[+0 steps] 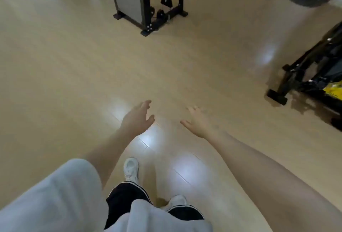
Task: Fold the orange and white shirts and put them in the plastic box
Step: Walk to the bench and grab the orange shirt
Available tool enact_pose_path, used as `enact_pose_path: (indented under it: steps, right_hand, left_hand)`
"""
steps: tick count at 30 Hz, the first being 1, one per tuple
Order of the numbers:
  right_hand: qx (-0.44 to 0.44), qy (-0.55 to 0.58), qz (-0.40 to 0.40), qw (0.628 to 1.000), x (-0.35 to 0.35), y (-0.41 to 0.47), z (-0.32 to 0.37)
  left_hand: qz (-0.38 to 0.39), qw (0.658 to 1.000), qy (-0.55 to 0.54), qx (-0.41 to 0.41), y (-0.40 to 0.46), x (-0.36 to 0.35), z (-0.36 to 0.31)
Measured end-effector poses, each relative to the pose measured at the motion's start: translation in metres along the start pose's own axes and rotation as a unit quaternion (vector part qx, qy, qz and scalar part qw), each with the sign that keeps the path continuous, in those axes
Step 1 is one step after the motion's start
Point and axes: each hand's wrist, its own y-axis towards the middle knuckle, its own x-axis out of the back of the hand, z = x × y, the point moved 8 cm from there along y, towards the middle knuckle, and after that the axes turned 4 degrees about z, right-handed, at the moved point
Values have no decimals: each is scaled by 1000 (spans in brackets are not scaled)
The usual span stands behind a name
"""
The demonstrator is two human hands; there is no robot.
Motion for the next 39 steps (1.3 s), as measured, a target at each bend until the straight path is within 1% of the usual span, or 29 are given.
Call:
enact_pose_path:
  steps: [2, 5, 8, 12, 16, 20, 24, 27, 30, 32, 35, 39]
  right_hand:
    - [56, -17, 8, 998, 5, 22, 47]
    - [126, -34, 17, 991, 19, 57, 124]
    - [147, -28, 33, 988, 28, 108, 189]
    - [168, -21, 38, 985, 41, 190, 282]
    - [185, 1, 41, 982, 63, 270, 377]
    - [181, 42, 22, 982, 101, 345, 447]
    - [155, 78, 7, 985, 140, 422, 491]
    - [162, 68, -1, 984, 170, 486, 524]
    - [174, 49, -7, 984, 199, 567, 566]
    - [186, 55, -1, 981, 219, 620, 603]
    - [226, 34, 13, 973, 253, 685, 672]
    - [282, 7, 23, 959, 294, 764, 778]
  left_hand:
    - [-43, 997, -37, 44, -4, 25, 41]
    - [-95, 990, -54, 85, -6, 63, 102]
    - [-132, 981, -77, 117, 3, 108, 166]
    - [-144, 968, -125, 164, 18, 171, 272]
    - [-139, 964, -109, 201, 34, 245, 361]
    - [-161, 961, -101, 202, 70, 316, 422]
    - [-193, 956, -120, 184, 127, 375, 459]
    - [-216, 953, -130, 168, 181, 417, 485]
    - [-216, 954, -129, 163, 240, 463, 522]
    - [-217, 953, -126, 172, 275, 499, 555]
    - [-236, 941, -142, 198, 314, 562, 606]
    - [-290, 918, -147, 228, 348, 657, 679]
